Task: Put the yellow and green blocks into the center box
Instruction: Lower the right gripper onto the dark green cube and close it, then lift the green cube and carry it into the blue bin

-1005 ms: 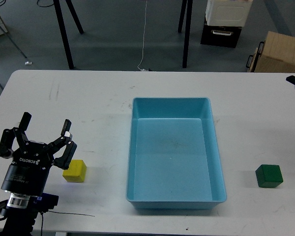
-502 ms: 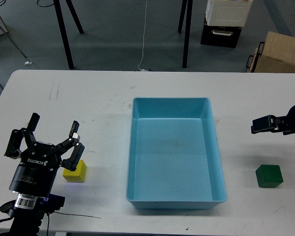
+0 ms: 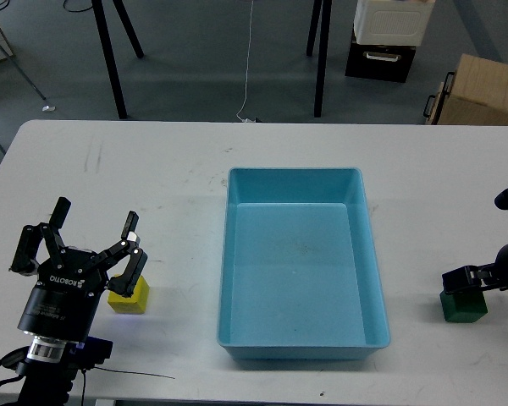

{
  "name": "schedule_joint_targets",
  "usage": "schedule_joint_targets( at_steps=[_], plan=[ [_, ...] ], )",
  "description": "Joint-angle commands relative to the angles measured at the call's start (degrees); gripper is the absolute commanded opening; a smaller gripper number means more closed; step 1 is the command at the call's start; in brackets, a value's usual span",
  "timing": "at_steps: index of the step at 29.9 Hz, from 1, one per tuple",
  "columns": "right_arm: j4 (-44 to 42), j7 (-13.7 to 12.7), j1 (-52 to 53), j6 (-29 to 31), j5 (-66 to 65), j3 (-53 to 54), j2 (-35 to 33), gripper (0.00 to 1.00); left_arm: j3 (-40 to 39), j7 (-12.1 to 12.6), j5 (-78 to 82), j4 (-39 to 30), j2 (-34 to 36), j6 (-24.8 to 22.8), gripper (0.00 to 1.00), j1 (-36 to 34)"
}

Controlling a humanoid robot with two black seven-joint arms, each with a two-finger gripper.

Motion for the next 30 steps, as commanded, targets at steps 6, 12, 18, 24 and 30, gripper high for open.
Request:
schedule_joint_targets(
  at_steps=[6, 12, 18, 24, 30],
  plan=[
    [0.1, 0.0, -2.1, -2.3, 0.1, 0.1, 0.5, 0.98, 0.4, 0.0, 1.8, 0.0, -1.2, 0.1, 1.00, 0.2],
    [0.1, 0.1, -3.7, -4.4, -0.4, 0.2, 1.3, 0.29, 0.4, 0.0, 1.8, 0.6, -1.2, 0.2, 1.00, 0.0],
    [0.7, 0.1, -4.9, -4.6, -0.4, 1.4, 1.5, 0.01, 0.4, 0.0, 1.8, 0.7, -1.2, 0.1, 1.00, -0.2],
    [3.1, 0.1, -3.9, -4.6, 0.2, 4.4, -0.1, 0.00, 0.4, 0.0, 1.8, 0.7, -1.2, 0.1, 1.00, -0.4],
    [5.9, 0.4, 5.8, -3.5, 5.4, 8.1, -2.0, 0.01, 0.4, 0.1, 1.8, 0.7, -1.2, 0.2, 1.00, -0.5]
  ],
)
